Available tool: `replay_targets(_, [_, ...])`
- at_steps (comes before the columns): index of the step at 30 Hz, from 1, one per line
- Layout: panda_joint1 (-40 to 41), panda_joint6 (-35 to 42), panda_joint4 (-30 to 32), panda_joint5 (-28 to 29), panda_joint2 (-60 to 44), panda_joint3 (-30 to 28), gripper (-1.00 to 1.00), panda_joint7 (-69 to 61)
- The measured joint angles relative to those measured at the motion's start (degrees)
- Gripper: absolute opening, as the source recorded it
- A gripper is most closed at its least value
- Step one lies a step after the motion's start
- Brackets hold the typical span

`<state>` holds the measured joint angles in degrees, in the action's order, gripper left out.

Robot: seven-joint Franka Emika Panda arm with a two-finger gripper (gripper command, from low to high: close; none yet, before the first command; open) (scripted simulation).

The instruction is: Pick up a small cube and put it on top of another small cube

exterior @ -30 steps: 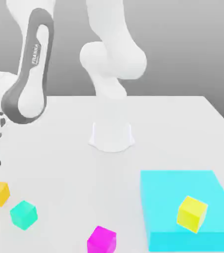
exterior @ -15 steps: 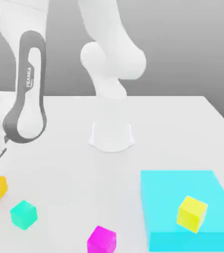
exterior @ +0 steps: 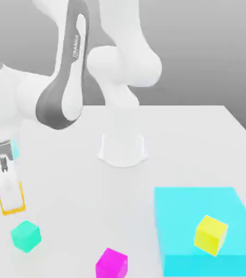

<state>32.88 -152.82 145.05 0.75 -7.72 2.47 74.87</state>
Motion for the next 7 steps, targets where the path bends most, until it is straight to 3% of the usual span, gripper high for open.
replay_targets(3, [-0.21,-5.29,-0.34,0.69,-5.63,-0.17,-1.00,0.12])
replay_targets(4, [-0.27,-6.58,-0.43,0.86,-7.01,-0.25,1.00,0.22])
replay_targets(7, [-0.27,-6.58,-0.43,0.86,-7.01,-0.25,1.00,0.22])
